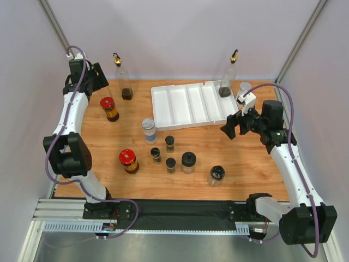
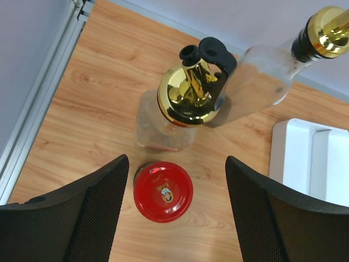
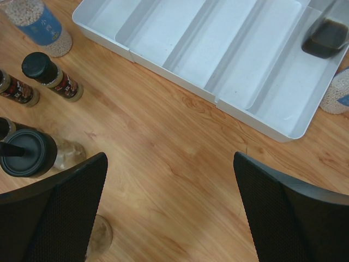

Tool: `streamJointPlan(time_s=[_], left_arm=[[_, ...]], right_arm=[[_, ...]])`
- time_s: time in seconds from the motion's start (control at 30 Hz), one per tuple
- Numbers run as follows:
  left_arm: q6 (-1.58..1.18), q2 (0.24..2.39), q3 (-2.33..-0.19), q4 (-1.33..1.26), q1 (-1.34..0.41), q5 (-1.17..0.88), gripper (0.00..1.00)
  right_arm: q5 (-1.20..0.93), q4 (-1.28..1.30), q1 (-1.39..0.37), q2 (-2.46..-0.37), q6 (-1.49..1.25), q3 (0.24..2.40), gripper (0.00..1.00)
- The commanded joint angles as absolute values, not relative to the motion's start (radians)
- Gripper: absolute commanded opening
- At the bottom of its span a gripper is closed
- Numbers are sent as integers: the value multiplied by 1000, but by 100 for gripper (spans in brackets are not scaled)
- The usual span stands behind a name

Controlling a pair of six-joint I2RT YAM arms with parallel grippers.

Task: Organize the condiment bottles
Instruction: Pick up the bottle from the center of the board.

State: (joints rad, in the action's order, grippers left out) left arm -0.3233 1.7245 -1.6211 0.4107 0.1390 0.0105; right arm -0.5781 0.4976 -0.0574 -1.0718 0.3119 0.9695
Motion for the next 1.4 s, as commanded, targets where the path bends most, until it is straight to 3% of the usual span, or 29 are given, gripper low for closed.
streamJointPlan(time_s=[0.0,0.6,0.9,1.1,1.2,1.23,1.37], left_arm=[[-272,1744,-1664,322,140,35,79],[-173,1874,-1744,186,141,52,75],[-144,1911,-1764,146,138,45,69],[-133,1919,-1769,133,140,9,51],[-120,1914,-1760,121,140,8,34],[-118,1908,-1756,115,138,8,22],[-117,1891,-1750,101,140,-21,0]], right_arm=[[-580,489,-57,-1060,330,989,100],[-566,494,-54,-1094,337,989,100],[-563,495,-57,-1108,339,991,100],[-563,499,-57,-1114,341,991,100],[-561,499,-55,-1117,341,991,100],[-561,500,-55,-1115,341,992,100],[-568,500,-55,-1117,339,992,100]])
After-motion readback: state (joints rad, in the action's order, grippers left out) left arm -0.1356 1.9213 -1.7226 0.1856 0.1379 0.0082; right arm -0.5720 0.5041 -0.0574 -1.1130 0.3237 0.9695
